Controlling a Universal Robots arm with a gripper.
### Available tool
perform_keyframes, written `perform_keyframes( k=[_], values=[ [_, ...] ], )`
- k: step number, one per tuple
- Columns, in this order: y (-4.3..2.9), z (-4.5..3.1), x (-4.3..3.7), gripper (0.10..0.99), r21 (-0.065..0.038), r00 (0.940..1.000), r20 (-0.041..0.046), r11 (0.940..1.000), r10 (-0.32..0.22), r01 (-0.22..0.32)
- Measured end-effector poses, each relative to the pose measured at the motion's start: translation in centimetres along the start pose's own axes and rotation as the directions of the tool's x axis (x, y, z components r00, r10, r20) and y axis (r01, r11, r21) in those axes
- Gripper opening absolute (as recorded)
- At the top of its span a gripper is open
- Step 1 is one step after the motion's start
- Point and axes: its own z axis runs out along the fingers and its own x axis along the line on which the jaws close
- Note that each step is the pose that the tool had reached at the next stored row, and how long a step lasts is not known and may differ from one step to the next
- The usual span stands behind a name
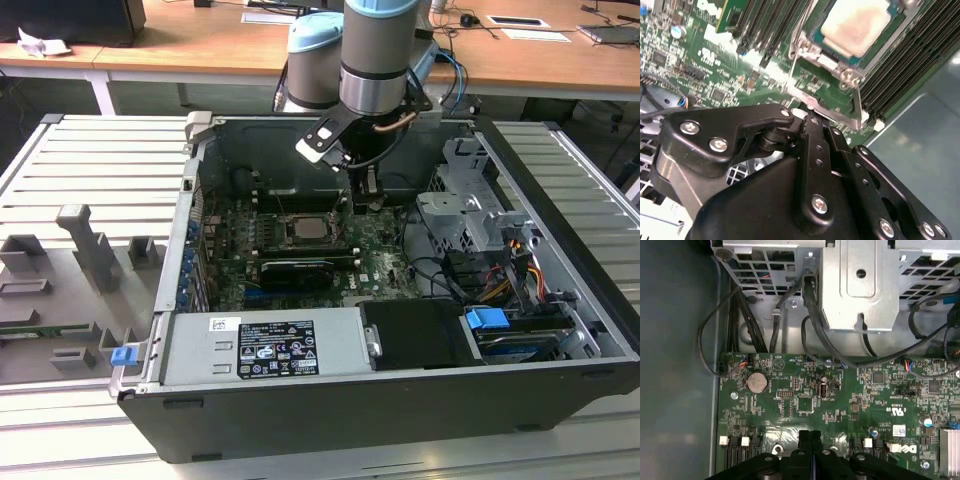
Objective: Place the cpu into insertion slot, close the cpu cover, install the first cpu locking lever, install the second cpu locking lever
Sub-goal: 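Close the cpu cover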
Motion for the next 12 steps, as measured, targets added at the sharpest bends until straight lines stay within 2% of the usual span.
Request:
perform_keyframes(
  k=[4, 8, 10, 12],
  values=[
    [-2.1, -0.04, 0.05, 0.106, 0.0, 1.0, -0.0003, 1.0, 0.0, 0.0],
    [-3.68, 0.07, 0.09, 0.106, 0.0, 1.0, -0.0007, 1.0, 0.0, 0.0],
    [-3.94, 0.27, 0.09, 0.106, 0.0, 1.0, -0.0004, 1.0, 0.0, 0.0],
    [-4.07, 0.86, 0.09, 0.106, 0.001, 1.0, -0.0006, 1.0, -0.002, 0.002]
  ],
)
